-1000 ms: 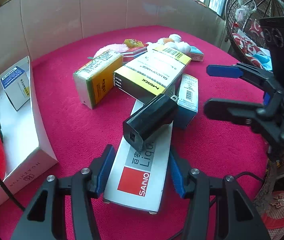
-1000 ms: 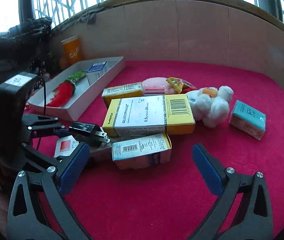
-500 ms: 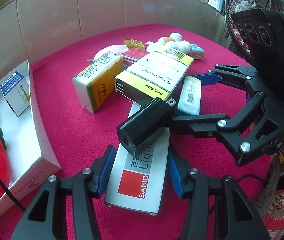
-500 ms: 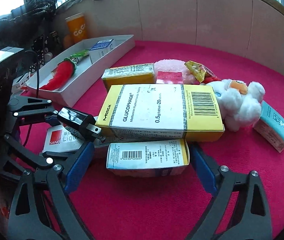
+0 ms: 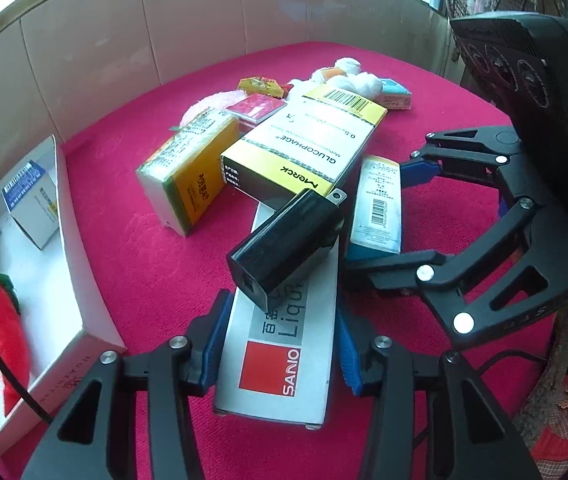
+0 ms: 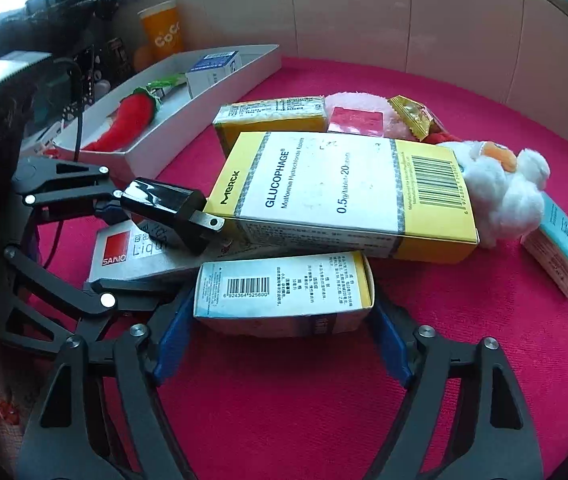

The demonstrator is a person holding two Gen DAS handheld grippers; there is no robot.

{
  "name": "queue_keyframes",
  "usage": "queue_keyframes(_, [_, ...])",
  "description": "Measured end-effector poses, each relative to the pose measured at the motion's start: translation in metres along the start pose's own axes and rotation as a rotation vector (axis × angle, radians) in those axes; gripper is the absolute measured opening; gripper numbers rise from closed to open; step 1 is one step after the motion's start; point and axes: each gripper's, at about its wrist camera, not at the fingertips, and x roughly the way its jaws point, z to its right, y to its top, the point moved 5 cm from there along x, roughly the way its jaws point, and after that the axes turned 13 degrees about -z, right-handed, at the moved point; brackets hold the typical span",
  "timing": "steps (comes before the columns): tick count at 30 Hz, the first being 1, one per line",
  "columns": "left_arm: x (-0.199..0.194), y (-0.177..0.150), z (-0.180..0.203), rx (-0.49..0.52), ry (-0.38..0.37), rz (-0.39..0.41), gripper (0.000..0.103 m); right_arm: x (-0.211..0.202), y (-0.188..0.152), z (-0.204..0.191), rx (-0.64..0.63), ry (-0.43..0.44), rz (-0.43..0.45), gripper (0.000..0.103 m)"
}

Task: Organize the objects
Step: 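Grasp SANO Liquid Sealant box with left gripper while right grasps white medicine box, then lift and carry sealant box with left tool while right carries white box toward tray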

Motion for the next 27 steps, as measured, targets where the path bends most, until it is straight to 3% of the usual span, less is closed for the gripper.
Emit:
queue_keyframes(3, [-0.008,-0.002,0.006,0.04,0.066,0.03,0.046,-0.003,-0.002,0.0,0.008,-0.019,0.012,0.07])
queue_keyframes(9, [-0.03,-0.004,0.023,0.174,0.386,0.135,0.043,-0.027,-0.015,0.041,0.213,-0.026,0.099,0.07])
queue_keyframes(15, [-0.041,-0.007,0.037,0.32,0.694,0.23,0.043,-0.033,-0.024,0.055,0.28,-0.011,0.108,0.07])
queue_keyframes(18, [-0.046,-0.004,0.04,0.306,0.715,0.255,0.043,-0.034,-0.022,0.055,0.282,-0.01,0.117,0.07])
queue_keyframes(22, [-0.056,-0.006,0.024,0.212,0.668,0.262,0.043,-0.039,-0.023,0.059,0.308,-0.01,0.144,0.07])
queue_keyframes(27, [-0.08,-0.006,0.008,0.068,0.59,0.333,0.043,-0.059,-0.026,0.054,0.305,-0.042,0.23,0.07])
